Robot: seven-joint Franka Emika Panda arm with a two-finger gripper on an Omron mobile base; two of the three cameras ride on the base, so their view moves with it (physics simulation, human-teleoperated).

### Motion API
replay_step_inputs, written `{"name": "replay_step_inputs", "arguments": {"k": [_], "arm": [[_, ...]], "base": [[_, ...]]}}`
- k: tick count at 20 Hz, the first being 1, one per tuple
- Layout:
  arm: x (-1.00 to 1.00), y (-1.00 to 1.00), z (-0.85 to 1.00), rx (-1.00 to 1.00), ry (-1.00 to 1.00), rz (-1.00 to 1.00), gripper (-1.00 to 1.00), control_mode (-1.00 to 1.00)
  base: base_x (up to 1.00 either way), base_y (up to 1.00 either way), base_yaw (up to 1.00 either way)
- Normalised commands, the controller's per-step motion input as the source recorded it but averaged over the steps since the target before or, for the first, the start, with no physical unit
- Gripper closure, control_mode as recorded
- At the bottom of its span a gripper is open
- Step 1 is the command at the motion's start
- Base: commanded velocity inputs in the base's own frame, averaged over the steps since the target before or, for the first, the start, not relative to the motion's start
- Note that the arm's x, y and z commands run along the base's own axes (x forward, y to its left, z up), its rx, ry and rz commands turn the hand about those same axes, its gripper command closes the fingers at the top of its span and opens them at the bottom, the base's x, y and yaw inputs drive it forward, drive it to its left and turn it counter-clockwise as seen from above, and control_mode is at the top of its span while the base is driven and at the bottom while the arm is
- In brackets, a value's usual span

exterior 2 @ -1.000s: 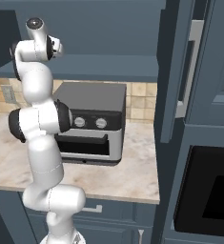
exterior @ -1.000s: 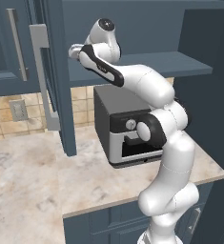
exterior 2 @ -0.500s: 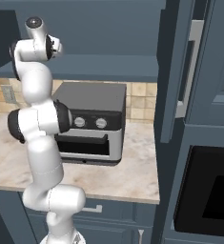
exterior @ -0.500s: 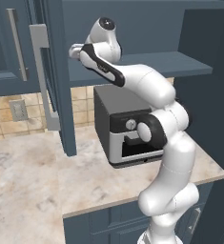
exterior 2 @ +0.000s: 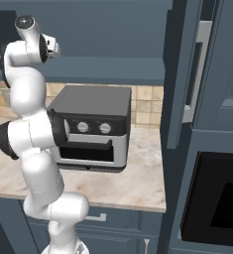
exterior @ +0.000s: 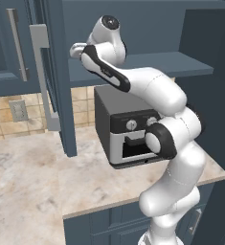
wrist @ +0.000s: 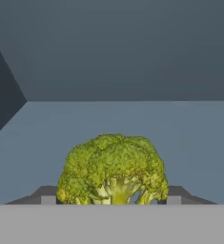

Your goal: Pick the broccolis from the cabinet and place them in one bowl. Pick the cucumber from the sink and place it in the other bowl.

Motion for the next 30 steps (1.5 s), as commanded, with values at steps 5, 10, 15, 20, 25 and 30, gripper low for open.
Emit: {"name": "replay_step_inputs", "arguments": {"k": [5, 10, 15, 20, 25, 30], "arm": [[-0.48, -0.02, 0.00, 0.00, -0.20, 0.00, 1.00, -1.00], [-0.51, -0.14, 0.22, 0.00, -0.05, 0.00, 1.00, -1.00], [-0.49, -0.27, 0.38, 0.00, 0.02, 0.00, 1.00, -1.00], [-0.48, -0.28, 0.39, 0.00, 0.12, -0.01, 1.00, -1.00], [-0.53, -0.29, 0.17, 0.00, 0.16, 0.00, 1.00, -1.00], [-0.72, -0.24, 0.02, 0.00, 0.02, 0.00, 1.00, -1.00]], "base": [[0.00, 0.00, 0.00], [0.00, 0.00, 0.00], [0.00, 0.00, 0.00], [0.00, 0.00, 0.00], [0.00, 0.00, 0.00], [0.00, 0.00, 0.00]]}}
